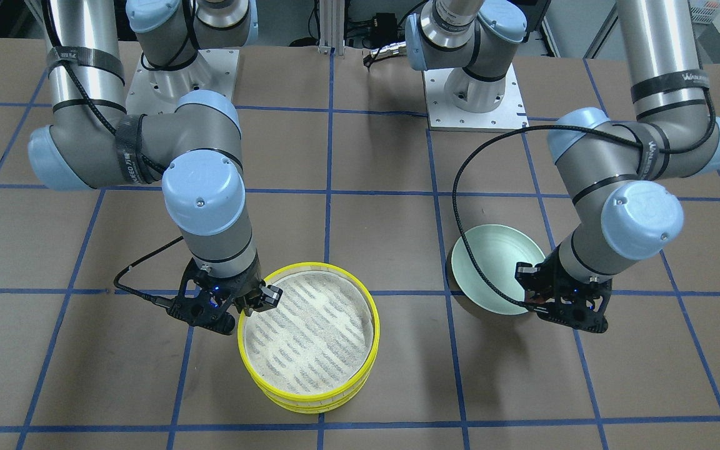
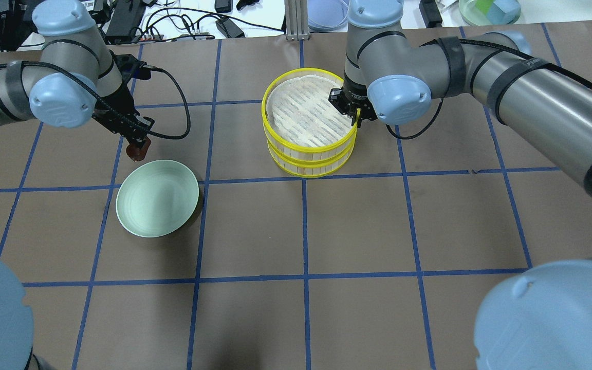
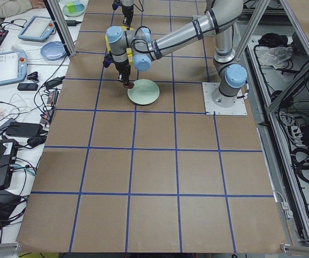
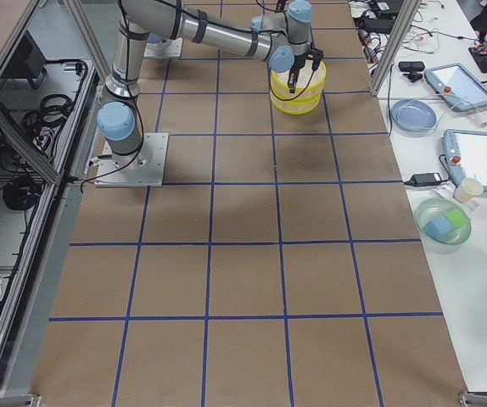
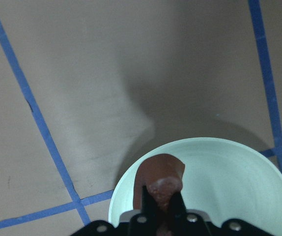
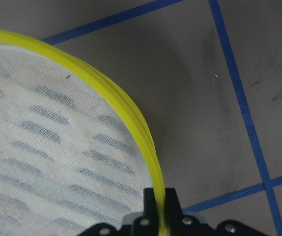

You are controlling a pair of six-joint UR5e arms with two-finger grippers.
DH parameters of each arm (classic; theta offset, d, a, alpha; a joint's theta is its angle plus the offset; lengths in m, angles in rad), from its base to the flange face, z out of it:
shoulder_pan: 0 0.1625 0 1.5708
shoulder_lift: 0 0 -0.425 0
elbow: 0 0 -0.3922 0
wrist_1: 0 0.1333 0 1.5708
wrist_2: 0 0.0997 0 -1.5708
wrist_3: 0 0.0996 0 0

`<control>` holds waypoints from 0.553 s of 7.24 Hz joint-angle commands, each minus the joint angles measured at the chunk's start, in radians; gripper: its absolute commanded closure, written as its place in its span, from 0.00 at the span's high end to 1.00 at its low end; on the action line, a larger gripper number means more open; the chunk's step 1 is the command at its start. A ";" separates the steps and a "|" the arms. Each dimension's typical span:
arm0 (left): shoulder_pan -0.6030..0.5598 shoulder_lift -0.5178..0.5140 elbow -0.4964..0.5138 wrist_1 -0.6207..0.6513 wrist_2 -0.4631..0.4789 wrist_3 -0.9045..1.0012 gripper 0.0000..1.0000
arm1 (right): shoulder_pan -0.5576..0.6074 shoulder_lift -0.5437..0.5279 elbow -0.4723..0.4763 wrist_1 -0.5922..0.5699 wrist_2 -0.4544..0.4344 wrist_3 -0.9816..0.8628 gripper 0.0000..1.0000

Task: Stack buns with steamer

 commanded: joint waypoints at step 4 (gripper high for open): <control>-0.065 0.066 0.028 -0.063 0.014 -0.179 0.00 | 0.000 0.002 0.003 0.000 0.000 0.002 0.00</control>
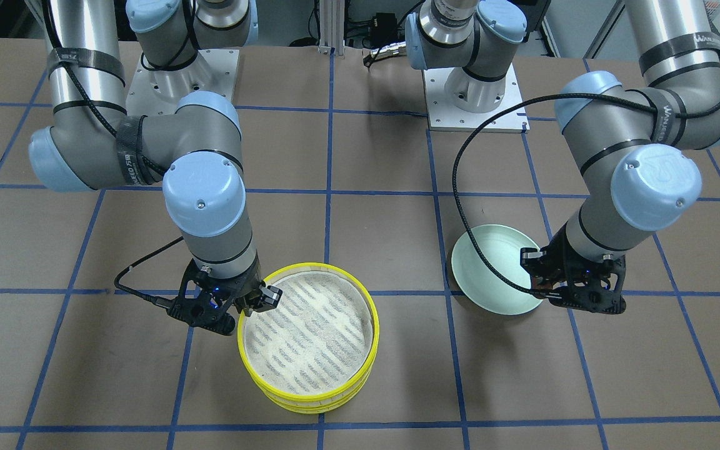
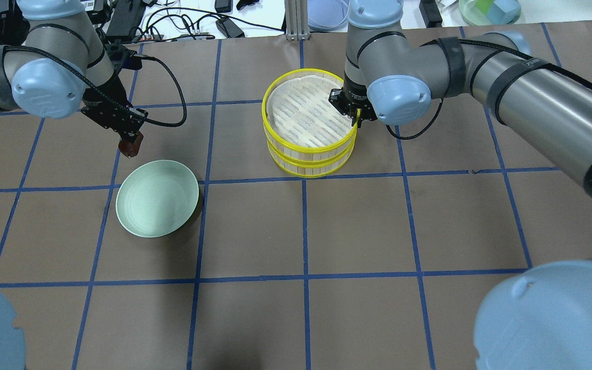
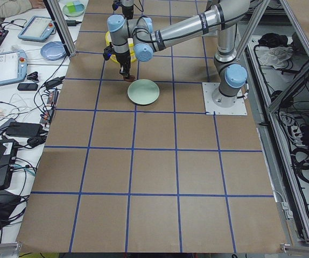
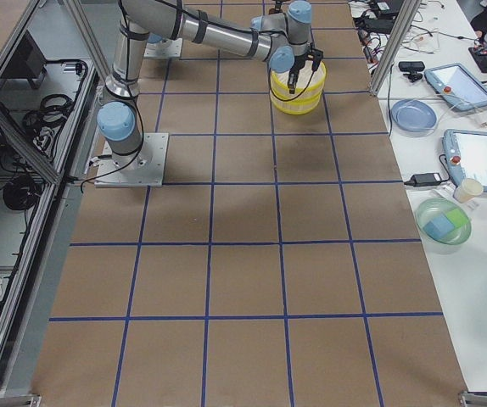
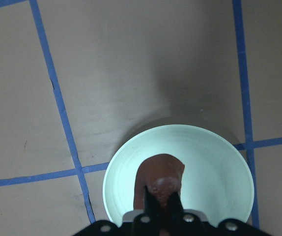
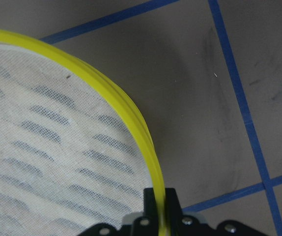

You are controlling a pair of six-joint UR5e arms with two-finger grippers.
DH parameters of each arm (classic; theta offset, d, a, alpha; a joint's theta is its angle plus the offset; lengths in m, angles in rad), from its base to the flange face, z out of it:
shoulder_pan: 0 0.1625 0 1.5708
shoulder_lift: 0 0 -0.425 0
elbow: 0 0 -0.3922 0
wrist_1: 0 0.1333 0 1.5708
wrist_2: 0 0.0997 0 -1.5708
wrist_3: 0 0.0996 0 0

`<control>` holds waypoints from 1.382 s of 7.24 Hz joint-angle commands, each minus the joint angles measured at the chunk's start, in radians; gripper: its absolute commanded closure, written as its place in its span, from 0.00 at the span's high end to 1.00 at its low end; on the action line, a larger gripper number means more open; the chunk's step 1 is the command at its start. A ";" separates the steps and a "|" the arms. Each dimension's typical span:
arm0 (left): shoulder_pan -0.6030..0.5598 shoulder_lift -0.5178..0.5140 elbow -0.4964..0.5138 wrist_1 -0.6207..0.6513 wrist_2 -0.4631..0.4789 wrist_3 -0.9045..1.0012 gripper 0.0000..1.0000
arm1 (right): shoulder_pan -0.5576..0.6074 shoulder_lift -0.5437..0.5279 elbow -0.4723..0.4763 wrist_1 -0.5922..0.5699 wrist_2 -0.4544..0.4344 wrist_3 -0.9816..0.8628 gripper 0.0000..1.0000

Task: Stack buns with steamer

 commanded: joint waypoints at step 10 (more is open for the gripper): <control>-0.070 0.045 0.015 0.038 -0.006 -0.304 0.00 | -0.002 0.002 0.001 0.000 -0.003 -0.001 0.20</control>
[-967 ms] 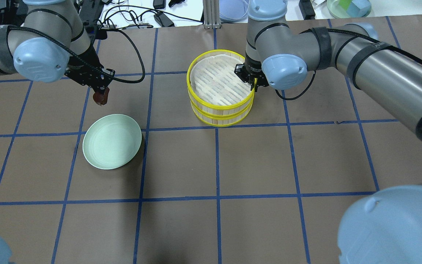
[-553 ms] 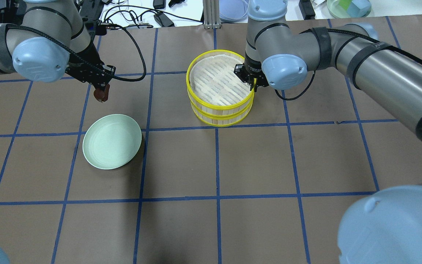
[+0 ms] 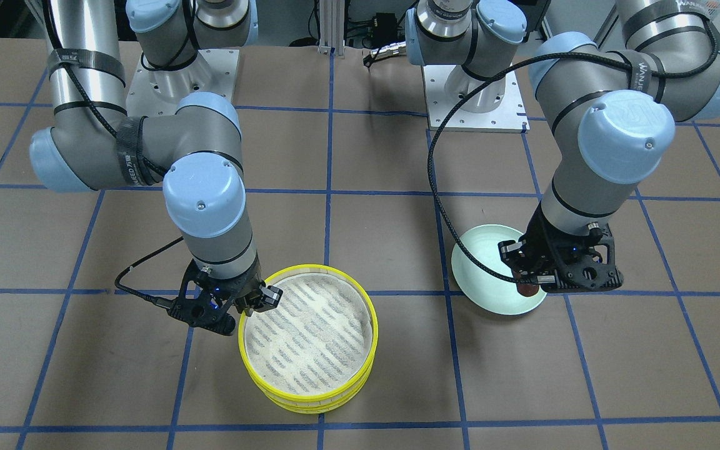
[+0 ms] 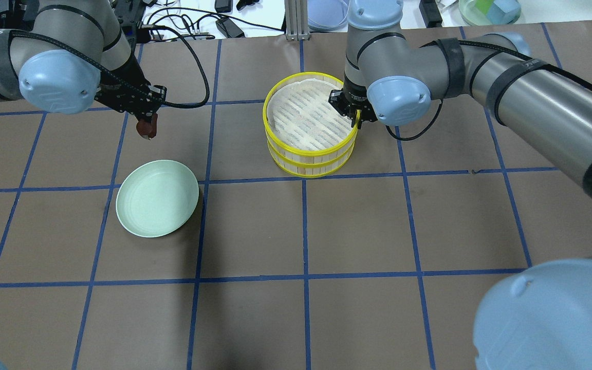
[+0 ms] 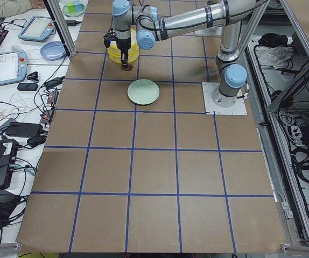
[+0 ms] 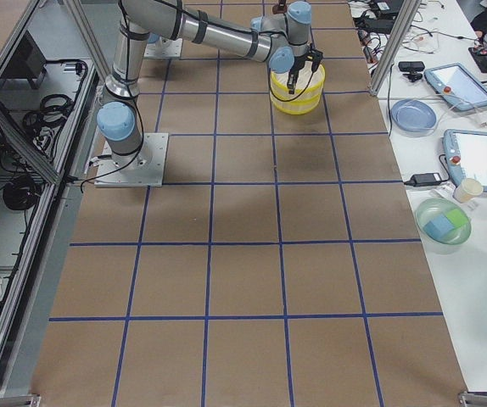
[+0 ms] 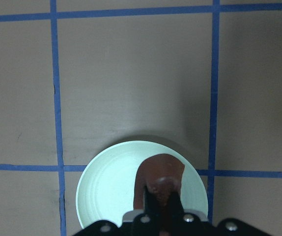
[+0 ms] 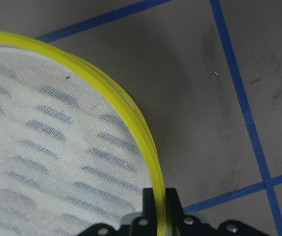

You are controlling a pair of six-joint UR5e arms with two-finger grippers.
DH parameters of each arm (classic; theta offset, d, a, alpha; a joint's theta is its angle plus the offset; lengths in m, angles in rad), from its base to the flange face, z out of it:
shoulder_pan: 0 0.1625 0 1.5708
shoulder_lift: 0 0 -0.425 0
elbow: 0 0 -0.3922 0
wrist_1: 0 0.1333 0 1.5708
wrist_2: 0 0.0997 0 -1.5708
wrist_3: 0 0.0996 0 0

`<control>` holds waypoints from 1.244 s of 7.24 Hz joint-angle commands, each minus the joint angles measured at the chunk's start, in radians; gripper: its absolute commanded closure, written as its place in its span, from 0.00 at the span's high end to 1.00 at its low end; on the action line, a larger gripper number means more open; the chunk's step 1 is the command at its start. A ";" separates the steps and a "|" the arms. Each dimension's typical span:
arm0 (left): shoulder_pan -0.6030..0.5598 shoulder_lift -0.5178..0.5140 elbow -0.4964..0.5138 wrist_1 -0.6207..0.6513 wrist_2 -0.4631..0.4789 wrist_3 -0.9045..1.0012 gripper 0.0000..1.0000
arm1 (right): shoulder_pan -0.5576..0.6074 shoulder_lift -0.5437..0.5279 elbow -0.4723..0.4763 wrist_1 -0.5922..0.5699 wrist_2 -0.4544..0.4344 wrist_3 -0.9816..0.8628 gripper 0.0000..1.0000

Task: Stack buns with steamer

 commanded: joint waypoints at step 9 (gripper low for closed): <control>-0.155 -0.017 0.006 0.179 -0.108 -0.519 0.00 | -0.050 -0.243 -0.017 0.214 0.008 -0.173 0.79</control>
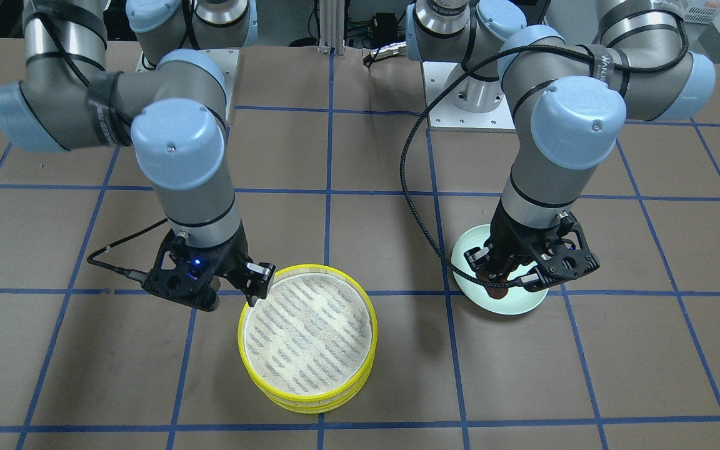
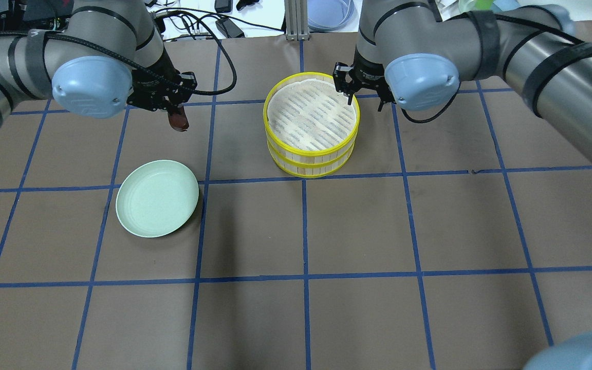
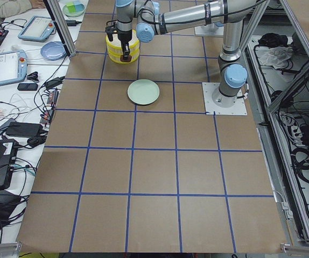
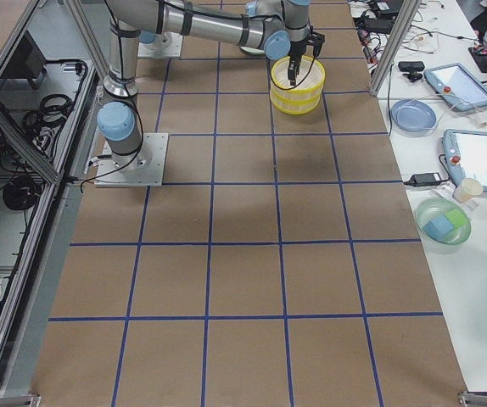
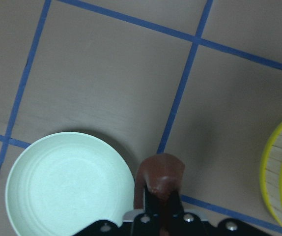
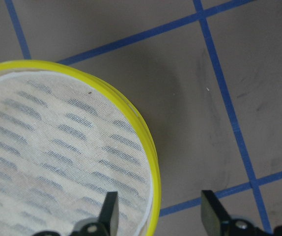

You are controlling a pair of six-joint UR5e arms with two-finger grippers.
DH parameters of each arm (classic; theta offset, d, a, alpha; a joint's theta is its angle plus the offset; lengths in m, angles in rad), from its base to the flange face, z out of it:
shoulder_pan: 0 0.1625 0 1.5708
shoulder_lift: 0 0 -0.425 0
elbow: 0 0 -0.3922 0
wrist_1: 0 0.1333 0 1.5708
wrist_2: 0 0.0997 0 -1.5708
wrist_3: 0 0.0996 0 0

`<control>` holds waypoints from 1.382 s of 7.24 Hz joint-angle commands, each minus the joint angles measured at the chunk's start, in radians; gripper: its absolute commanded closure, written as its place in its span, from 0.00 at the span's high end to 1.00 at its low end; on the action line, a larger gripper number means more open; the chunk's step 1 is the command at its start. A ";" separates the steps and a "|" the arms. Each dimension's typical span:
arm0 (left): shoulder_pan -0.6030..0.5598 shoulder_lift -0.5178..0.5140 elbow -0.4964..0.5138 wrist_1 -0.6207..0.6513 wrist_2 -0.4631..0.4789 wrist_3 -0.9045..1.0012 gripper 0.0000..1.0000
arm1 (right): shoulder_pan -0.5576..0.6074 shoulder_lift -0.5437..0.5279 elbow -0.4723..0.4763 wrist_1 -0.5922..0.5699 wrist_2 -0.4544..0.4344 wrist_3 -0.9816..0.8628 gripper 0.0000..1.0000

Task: Stack buns with steamer

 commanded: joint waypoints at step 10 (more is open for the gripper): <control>-0.134 -0.208 0.004 0.503 -0.484 -0.273 1.00 | -0.109 -0.257 0.006 0.323 0.049 -0.469 1.00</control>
